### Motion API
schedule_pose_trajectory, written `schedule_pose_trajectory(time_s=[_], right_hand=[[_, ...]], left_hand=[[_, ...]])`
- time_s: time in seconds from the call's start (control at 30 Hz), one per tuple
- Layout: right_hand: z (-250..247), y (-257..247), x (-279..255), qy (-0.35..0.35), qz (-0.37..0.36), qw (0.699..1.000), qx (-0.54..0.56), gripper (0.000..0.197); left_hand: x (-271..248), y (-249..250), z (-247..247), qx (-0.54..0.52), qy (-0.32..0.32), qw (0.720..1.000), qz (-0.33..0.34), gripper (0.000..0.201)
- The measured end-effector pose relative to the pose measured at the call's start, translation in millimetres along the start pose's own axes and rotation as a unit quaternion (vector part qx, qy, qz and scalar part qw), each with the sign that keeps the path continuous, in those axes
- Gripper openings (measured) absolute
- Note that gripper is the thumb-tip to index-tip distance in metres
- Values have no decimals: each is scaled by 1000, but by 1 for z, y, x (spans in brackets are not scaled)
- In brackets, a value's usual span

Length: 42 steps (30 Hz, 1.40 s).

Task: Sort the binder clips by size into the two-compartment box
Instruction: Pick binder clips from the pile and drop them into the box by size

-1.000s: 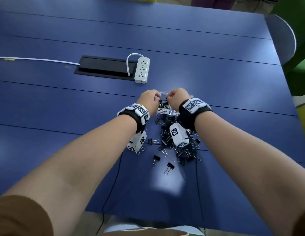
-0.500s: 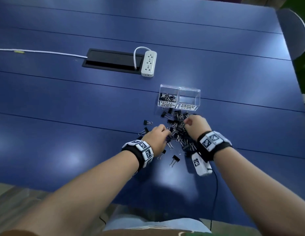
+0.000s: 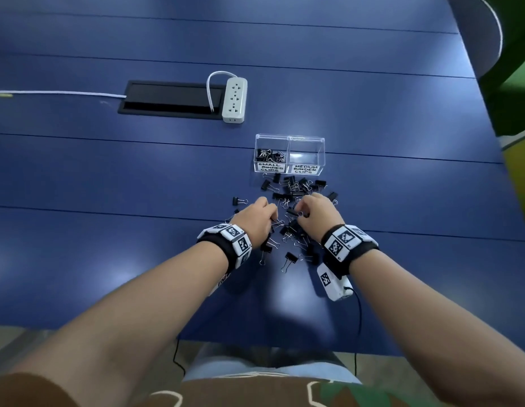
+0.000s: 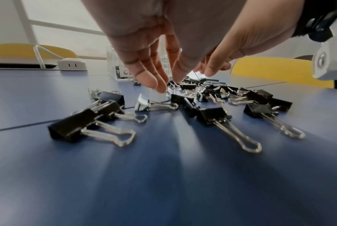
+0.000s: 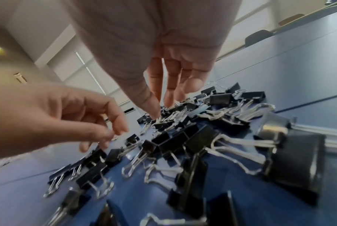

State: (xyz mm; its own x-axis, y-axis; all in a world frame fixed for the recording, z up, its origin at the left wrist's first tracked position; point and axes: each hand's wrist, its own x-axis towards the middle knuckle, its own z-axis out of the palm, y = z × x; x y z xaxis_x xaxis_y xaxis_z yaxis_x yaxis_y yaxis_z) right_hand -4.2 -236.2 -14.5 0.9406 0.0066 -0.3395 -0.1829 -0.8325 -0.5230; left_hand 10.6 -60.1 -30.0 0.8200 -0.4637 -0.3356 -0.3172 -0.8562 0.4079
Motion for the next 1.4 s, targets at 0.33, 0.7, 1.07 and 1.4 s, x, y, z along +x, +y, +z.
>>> schedule_pose_trajectory(time_s=[0.33, 0.7, 1.07, 1.4], right_hand=[[21, -9, -2, -75, 0, 991, -110, 26], [15, -7, -12, -26, -15, 1000, 0, 18], [27, -5, -33, -99, -67, 993, -4, 26], [33, -2, -32, -96, -73, 991, -55, 17]], left_hand=[[16, 1, 1, 28, -35, 999, -11, 15], [10, -4, -7, -95, 15, 992, -82, 20], [-11, 11, -5, -29, -65, 997, -8, 15], [-9, 7, 6, 81, -84, 992, 47, 26]])
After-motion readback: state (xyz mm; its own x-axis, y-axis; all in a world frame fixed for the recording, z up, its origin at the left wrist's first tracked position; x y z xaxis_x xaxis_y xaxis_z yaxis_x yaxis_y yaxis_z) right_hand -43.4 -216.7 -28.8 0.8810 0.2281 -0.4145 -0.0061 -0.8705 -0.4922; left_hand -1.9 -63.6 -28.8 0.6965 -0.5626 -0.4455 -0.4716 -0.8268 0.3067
